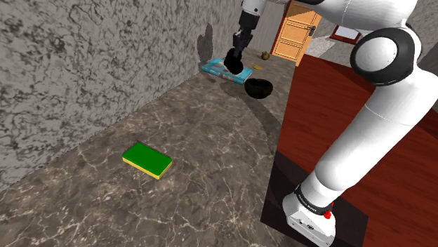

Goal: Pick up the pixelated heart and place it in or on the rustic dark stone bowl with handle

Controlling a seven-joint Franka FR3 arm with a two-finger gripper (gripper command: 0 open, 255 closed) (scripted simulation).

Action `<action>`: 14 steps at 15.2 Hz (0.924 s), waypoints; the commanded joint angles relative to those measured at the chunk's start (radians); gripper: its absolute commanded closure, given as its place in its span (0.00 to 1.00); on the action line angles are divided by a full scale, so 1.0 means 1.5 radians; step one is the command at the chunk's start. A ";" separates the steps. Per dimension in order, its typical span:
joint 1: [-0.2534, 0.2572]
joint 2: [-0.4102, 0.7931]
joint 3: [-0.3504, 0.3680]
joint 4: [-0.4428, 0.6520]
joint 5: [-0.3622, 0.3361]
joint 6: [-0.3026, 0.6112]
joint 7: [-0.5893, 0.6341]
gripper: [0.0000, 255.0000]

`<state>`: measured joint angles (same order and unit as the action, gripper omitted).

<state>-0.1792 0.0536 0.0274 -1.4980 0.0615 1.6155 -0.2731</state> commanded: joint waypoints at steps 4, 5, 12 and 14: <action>-0.042 0.004 -0.037 0.015 0.007 -0.016 -0.079 1.00; -0.051 0.007 -0.045 0.021 0.008 -0.020 -0.095 1.00; -0.113 0.053 -0.094 0.090 0.022 -0.052 -0.202 1.00; -0.136 0.079 -0.110 0.128 0.029 -0.068 -0.239 1.00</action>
<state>-0.3641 0.1585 -0.1240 -1.3244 0.1001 1.5216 -0.5990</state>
